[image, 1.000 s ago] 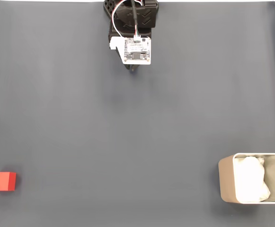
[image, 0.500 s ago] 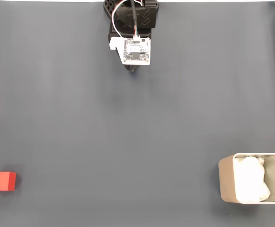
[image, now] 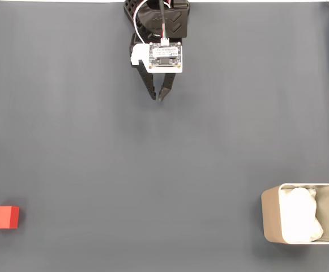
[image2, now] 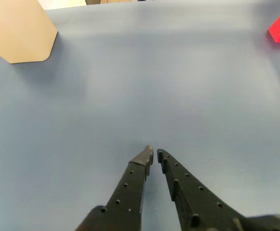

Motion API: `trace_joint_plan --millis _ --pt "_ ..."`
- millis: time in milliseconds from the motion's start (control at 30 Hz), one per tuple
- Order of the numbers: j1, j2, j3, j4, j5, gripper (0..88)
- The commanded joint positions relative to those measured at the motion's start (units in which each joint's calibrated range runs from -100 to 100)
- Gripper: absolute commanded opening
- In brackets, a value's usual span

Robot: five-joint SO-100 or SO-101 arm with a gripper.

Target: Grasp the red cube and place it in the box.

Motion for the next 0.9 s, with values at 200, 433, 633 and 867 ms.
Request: trace_joint_plan --millis 200,433,633,867 --pt "-1.5 8.9 -13.8 -4.3 -0.1 0.0" --pt "-2.1 17.2 -23.0 -4.9 -0.3 0.0" --pt "-1.3 25.7 -32.5 -4.7 -1.1 0.0" --pt "2.4 37.0 -44.9 -3.8 -0.7 0.0"
